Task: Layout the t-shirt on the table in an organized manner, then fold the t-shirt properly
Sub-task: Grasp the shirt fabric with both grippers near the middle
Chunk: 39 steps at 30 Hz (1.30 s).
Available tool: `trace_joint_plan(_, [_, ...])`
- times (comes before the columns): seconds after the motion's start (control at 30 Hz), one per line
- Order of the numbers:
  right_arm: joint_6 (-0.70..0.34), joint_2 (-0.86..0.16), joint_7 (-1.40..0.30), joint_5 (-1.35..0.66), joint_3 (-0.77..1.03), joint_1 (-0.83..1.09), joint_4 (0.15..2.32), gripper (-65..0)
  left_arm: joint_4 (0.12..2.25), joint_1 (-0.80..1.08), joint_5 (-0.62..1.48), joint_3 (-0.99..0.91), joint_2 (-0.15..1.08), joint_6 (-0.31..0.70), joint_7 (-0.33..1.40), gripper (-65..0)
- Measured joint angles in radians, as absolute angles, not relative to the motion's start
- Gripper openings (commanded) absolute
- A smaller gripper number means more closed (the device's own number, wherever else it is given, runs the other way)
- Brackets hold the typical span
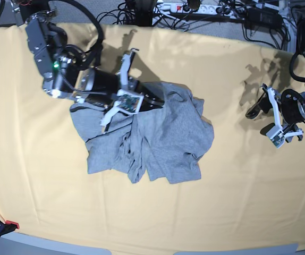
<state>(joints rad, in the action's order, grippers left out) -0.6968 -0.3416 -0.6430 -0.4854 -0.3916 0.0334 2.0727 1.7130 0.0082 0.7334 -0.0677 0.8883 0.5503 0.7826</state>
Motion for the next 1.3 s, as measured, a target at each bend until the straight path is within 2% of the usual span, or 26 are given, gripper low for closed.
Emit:
trace_joint_plan(0.1, [-0.689, -0.318, -0.635, -0.409, -0.438, 0.033, 2.072, -65.0, 1.713, 0.009, 0.733, -0.068, 0.888, 0.550, 0.783, -25.3])
trace_joint_plan(0.27, [-0.696, -0.270, -0.542, -0.432, -0.447, 0.033, 2.072, -65.0, 1.713, 0.009, 0.733, -0.068, 0.888, 0.550, 0.783, -25.3])
trace_joint_plan(0.43, [-0.696, -0.192, -0.561, -0.416, -0.448, 0.033, 2.071, -65.0, 1.713, 0.009, 0.758, -0.068, 0.888, 0.550, 0.784, -25.3])
trace_joint_plan(0.63, [-0.681, -0.149, -0.560, -0.340, -0.447, 0.033, 2.010, -64.9, 1.713, 0.009, 0.863, -0.068, 0.860, 0.652, 0.813, -25.3])
trace_joint_plan(0.77, [-0.675, -0.149, -0.585, -0.340, -0.447, 0.033, 2.000, -30.1, 1.713, 0.008, 0.960, -0.068, 0.828, 0.693, 0.830, -25.3])
trace_joint_plan(0.83, [-0.648, -0.150, -0.628, -0.339, -0.447, 0.033, 2.000, -19.0, 1.713, 0.008, 0.994, -0.068, 0.815, 0.693, 0.831, -25.3])
trace_joint_plan(1.07, [-0.639, -0.149, -0.664, -0.289, -0.395, 0.033, 2.012, -17.3, 1.713, -0.031, 1.029, -0.068, 0.784, 0.693, 0.834, -25.3])
trace_joint_plan(1.3, [-0.620, -0.152, -0.659, -0.300, -0.167, 0.033, 2.093, -17.3, 1.717, -0.056, 1.032, -0.004, 0.781, 0.693, 0.835, -25.3])
